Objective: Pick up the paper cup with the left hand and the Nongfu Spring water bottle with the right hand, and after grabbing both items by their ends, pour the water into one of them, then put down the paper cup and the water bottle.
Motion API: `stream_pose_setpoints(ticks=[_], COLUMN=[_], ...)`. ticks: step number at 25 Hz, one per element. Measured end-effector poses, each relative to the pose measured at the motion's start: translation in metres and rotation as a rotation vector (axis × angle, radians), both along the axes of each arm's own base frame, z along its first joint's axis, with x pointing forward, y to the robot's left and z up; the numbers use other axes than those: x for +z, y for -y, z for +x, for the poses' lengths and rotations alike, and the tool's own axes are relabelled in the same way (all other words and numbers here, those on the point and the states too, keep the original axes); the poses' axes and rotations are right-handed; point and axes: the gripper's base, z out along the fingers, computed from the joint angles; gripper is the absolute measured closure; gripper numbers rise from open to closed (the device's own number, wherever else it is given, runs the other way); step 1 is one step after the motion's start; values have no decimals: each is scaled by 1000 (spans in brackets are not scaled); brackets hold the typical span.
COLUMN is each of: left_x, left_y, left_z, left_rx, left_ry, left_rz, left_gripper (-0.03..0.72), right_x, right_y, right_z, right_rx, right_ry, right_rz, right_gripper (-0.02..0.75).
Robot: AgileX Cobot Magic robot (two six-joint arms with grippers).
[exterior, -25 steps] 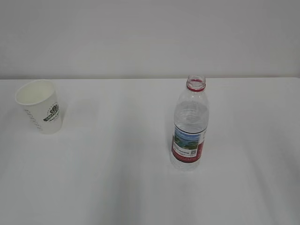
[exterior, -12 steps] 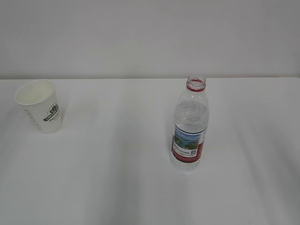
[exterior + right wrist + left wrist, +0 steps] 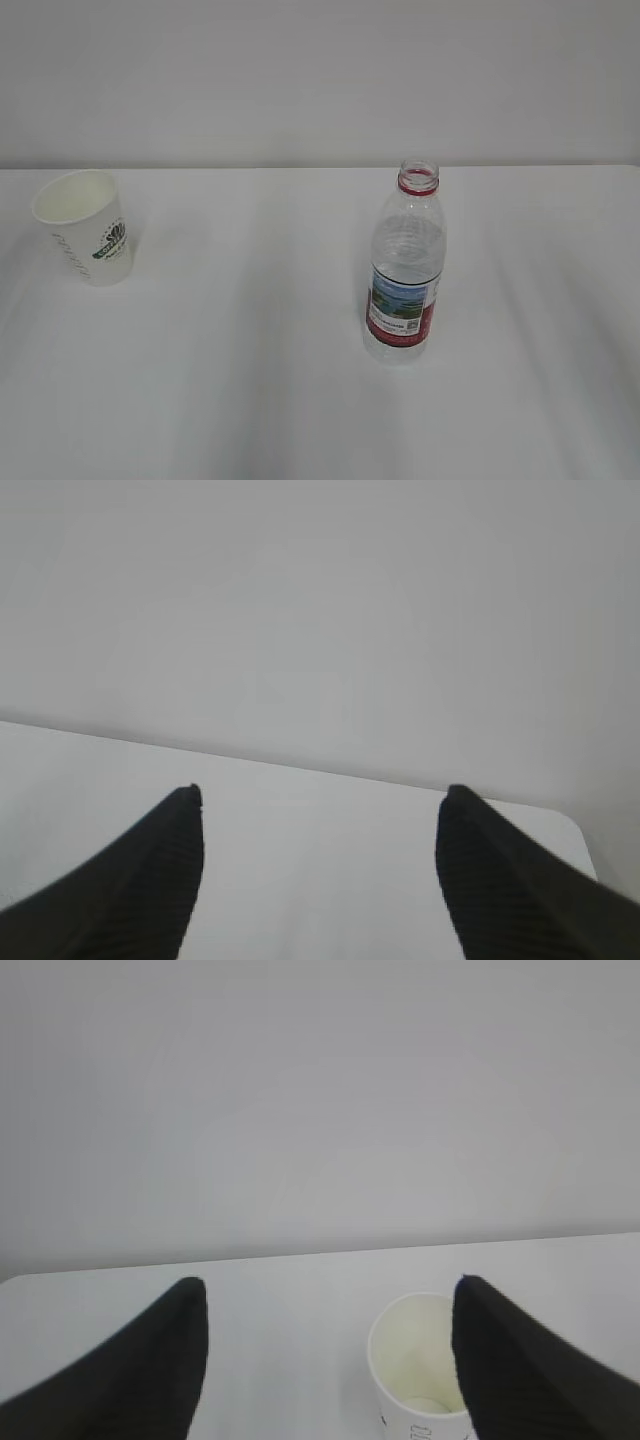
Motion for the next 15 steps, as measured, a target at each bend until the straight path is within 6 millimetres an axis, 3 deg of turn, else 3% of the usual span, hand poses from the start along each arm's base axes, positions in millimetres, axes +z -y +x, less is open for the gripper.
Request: stream_pose_setpoints(ticks=[15], left_x=[-27], left_y=[0], left_z=[36], left_rx=[-4], left_ry=[-51], left_rz=[-2], left_gripper=[137], right_x=[-24], right_y=[-6], right_z=[40], right_rx=[5], right_ry=[-32], right_rz=[-3], right_gripper=[189])
